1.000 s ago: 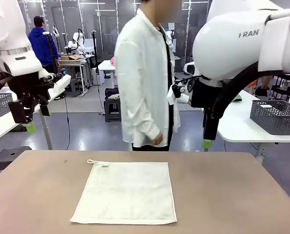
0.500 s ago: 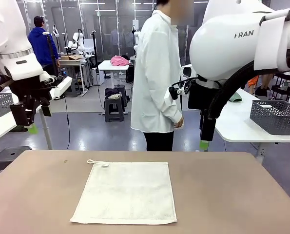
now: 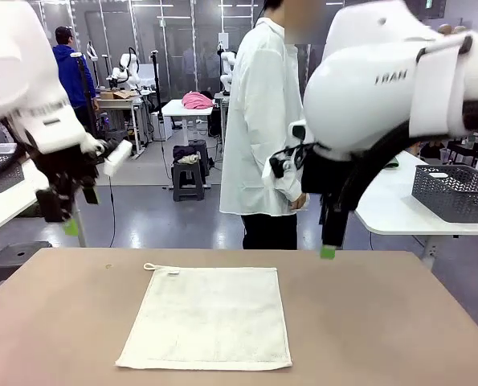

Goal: Fold the towels and place them in the basket.
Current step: When a person lays out a Towel with hook on the table, fold it in half twice.

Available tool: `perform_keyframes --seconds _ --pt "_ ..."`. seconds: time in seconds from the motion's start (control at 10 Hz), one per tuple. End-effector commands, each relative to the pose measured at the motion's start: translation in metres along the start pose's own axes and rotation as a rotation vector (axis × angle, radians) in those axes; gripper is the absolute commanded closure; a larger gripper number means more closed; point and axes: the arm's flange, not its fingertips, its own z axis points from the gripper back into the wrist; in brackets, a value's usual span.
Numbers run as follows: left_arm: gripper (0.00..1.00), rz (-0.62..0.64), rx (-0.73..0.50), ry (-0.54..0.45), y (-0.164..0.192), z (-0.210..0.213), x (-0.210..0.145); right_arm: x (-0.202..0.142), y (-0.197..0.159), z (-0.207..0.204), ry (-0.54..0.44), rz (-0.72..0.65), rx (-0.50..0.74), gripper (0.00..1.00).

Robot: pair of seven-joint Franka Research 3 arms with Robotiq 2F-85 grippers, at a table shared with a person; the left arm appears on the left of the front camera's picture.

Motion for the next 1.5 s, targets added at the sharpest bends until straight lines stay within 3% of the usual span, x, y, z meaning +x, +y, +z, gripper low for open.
perform_keyframes --seconds 0.0,0.3,0.8,0.9,1.0,1.4 --pt "0.0 0.044 0.018 -0.057 -0.022 -0.067 0.018 0.004 0.022 -0.044 -0.063 0.086 0.004 0.0" --pt "0.0 0.117 -0.022 -0.042 -0.074 -0.129 0.047 0.011 0.068 -0.095 -0.106 0.137 0.055 0.0" --pt "0.0 0.149 -0.065 -0.028 -0.112 -0.181 0.059 0.014 0.073 -0.17 -0.069 0.119 0.075 0.0" --pt "0.0 0.096 -0.069 -0.035 -0.116 -0.187 0.059 0.015 0.072 -0.177 -0.073 0.124 0.081 0.0" --pt "0.0 0.126 -0.094 -0.008 -0.11 -0.171 0.058 0.01 0.078 -0.157 -0.052 0.112 0.09 0.0" --pt "0.0 0.123 -0.093 -0.012 -0.109 -0.176 0.059 0.012 0.077 -0.163 -0.055 0.112 0.089 0.0"
